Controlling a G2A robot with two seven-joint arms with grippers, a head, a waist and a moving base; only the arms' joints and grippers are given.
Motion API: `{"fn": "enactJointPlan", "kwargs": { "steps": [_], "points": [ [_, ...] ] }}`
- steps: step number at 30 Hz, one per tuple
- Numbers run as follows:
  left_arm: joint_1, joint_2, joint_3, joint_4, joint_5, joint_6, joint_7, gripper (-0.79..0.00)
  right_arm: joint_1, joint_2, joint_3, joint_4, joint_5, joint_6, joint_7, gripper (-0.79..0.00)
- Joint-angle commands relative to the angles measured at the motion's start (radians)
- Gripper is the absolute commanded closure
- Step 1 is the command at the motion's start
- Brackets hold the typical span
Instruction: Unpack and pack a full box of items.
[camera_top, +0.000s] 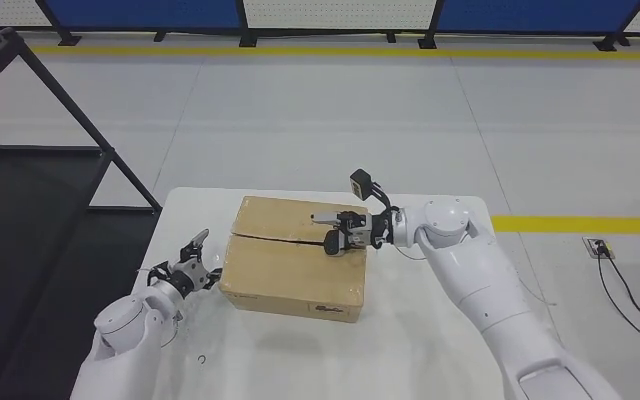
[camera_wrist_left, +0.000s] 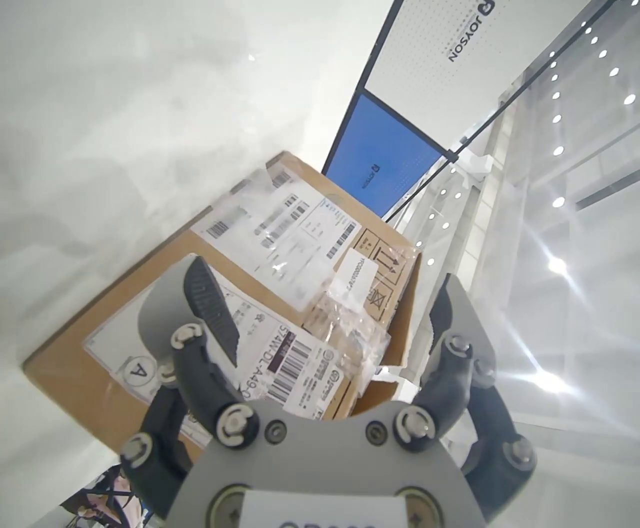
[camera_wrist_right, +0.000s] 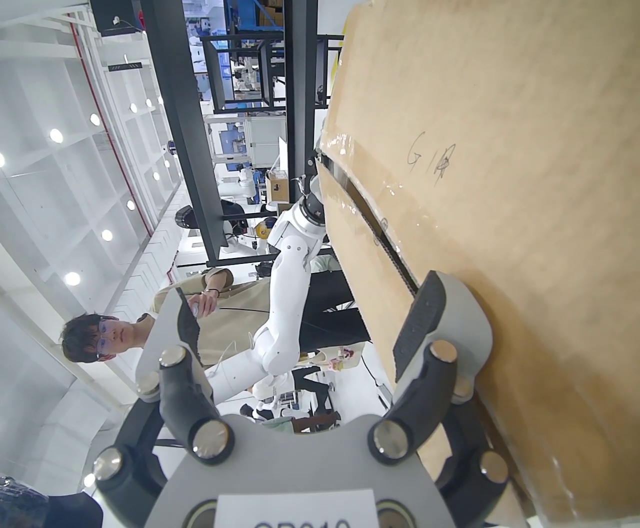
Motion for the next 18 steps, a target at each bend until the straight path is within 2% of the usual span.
{"fn": "enactJointPlan", "kwargs": {
  "steps": [1,10,14,18],
  "points": [
    [-0.001,-0.001,-0.002,0.004,-0.020,-0.003,0.023,-0.785,0.000,0.000,-0.001,-0.001,0.001,0.000,0.003,-0.785],
    [-0.086,-0.012,0.039,0.130,-0.121,-0.034,0.037,-0.785,-0.002,0.000,-0.007,-0.008,0.001,0.002,0.000,-0.785],
    [-0.116,-0.019,0.054,0.177,-0.156,-0.089,0.057,-0.785,-0.004,0.001,-0.008,-0.014,-0.001,0.003,-0.003,-0.785],
    [-0.118,-0.023,0.057,0.177,-0.168,-0.177,0.091,-0.785,-0.007,0.002,-0.009,-0.023,-0.004,0.006,-0.005,-0.785]
  ]
}}
